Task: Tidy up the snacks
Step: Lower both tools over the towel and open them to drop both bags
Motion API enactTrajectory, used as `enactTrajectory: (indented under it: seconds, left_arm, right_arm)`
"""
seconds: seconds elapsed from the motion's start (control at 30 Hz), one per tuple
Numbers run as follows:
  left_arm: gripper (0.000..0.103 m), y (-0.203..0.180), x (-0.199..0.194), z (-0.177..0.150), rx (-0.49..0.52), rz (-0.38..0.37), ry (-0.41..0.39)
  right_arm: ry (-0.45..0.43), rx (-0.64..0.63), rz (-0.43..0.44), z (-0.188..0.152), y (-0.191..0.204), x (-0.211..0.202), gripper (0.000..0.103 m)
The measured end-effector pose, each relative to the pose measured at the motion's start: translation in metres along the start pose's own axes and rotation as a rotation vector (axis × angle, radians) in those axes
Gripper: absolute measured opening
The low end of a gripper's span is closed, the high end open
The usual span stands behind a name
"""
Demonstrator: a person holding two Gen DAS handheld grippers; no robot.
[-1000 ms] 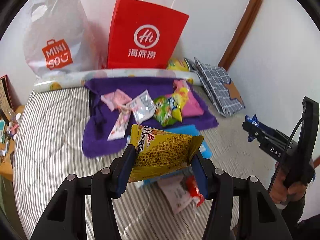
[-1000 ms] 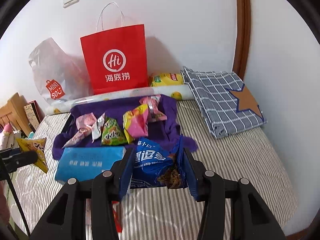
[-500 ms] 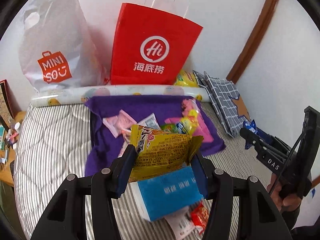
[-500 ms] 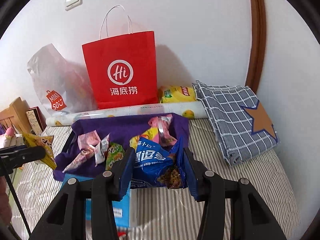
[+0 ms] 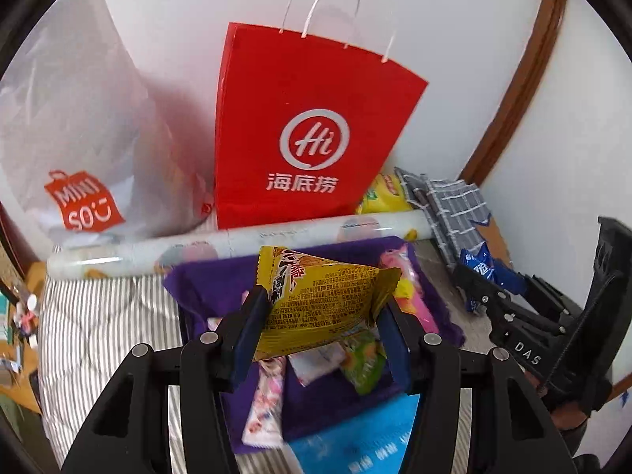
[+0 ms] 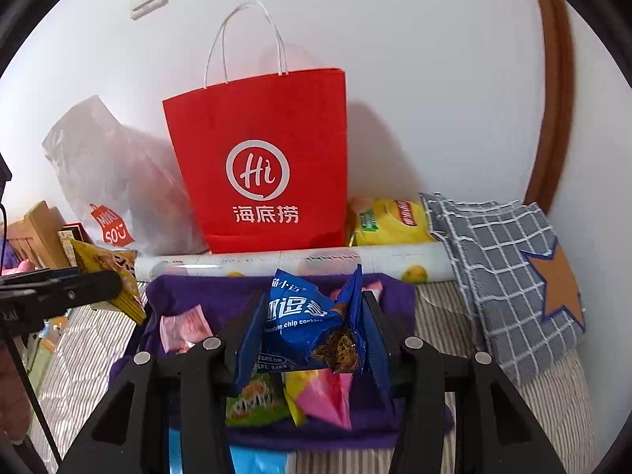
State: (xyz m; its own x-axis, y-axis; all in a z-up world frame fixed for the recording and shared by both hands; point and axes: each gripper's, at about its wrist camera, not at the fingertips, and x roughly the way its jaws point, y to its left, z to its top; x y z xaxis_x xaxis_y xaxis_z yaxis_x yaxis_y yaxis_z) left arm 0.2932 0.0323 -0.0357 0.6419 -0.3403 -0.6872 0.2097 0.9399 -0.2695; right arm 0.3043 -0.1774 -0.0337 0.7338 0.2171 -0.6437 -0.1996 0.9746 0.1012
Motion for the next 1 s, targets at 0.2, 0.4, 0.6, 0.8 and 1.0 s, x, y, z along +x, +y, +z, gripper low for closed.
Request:
enactTrajectory:
  seconds: [0.2, 0.4, 0.6, 0.8, 1.0]
  left_arm:
    - [0.055, 0.016, 0.035, 0.011, -0.010, -0.001, 0.051]
    - [0.055, 0.029, 0.056, 0.008, 0.012, 0.042, 0.082]
    - [0.055, 0.035, 0.072, 0.001, -0.001, 0.033, 0.134]
    - [0.055, 0.030, 0.080, -0.001, 0.006, 0.038, 0.155]
    - [0.055, 0.029, 0.088, -0.003, 0.000, 0.043, 0.183]
  right_arm:
    - [0.024, -0.035, 0.005, 0.010, 0.007, 0.037, 0.045]
    - [0.065, -0.080, 0.010, 0.013, 0.013, 0.070, 0.045]
    - [0.119, -0.112, 0.023, 0.001, 0.010, 0.085, 0.045]
    - [0.160, -0.100, 0.020, -0.002, 0.001, 0.094, 0.045]
    - [0.185, -0.108, 0.007, -0.007, -0.001, 0.100, 0.045]
